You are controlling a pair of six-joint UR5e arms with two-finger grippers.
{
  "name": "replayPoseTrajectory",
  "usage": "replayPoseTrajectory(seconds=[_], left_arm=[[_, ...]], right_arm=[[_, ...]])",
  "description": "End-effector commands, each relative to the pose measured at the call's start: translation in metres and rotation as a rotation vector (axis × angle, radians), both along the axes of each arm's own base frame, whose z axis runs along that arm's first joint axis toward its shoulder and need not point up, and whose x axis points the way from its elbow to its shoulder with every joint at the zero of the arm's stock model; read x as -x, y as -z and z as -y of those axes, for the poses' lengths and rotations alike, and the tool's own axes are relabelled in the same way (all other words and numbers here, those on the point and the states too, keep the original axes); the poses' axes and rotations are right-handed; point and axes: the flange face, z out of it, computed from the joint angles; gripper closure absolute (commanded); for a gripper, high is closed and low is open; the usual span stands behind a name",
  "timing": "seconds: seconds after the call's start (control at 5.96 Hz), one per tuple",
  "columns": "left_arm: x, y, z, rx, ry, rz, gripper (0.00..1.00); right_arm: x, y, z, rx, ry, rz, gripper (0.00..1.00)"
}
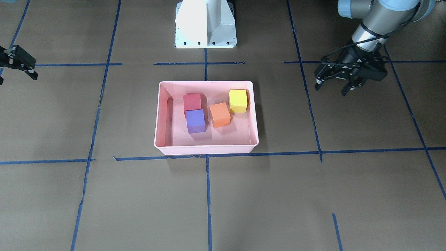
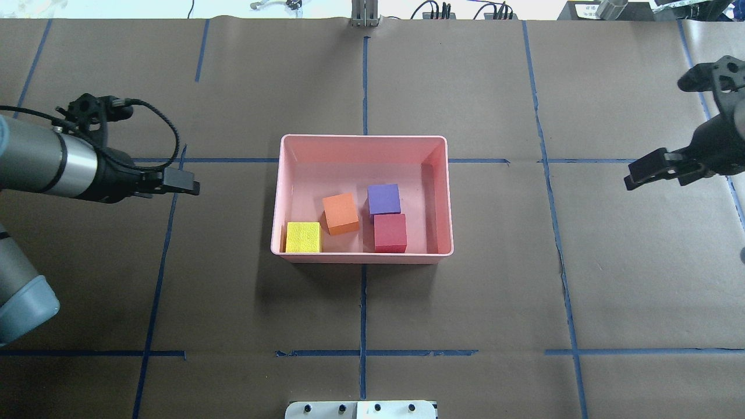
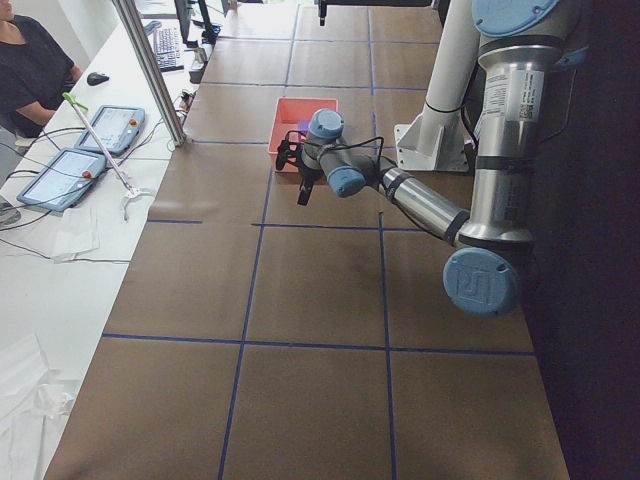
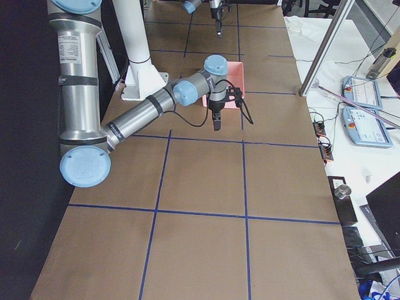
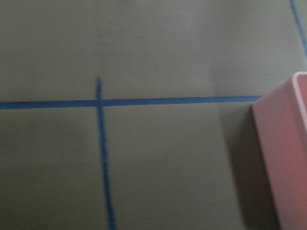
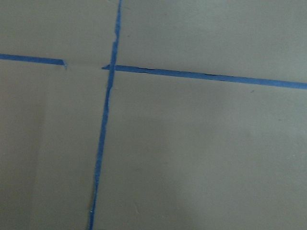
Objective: Place blocks into pink bin with both arms
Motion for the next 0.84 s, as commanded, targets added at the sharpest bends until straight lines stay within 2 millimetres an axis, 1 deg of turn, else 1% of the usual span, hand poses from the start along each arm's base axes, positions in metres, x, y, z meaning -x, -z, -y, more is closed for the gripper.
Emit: replayPoseTrajectory(seconds=[0.0,0.17,0.34,0.5,0.67], left_arm=[[0.136,-0.046,0.010,0.002,-0.102,0.119,0.00],[0.180,-0.060,0.007,0.024,-0.152,0.155,0.00],[0.219,-0.087,0.001,0.060,-0.206,0.199,0.00],[0.263,-0.118,-0.005,0.104,-0.226,0.210,0.00],[0.268,-0.150,-0.007,0.184,-0.224,0.176,0.00]], right_arm=[[-0.070,-0.042,-0.012,0.006,-0.032,0.014,0.00],[-0.082,-0.074,-0.009,0.011,-0.010,-0.013,0.00],[-0.101,-0.103,-0.008,-0.012,0.021,-0.027,0.00],[-0.106,-0.130,-0.014,-0.004,0.061,-0.038,0.00],[-0.114,-0.148,-0.021,0.003,0.074,-0.038,0.00]])
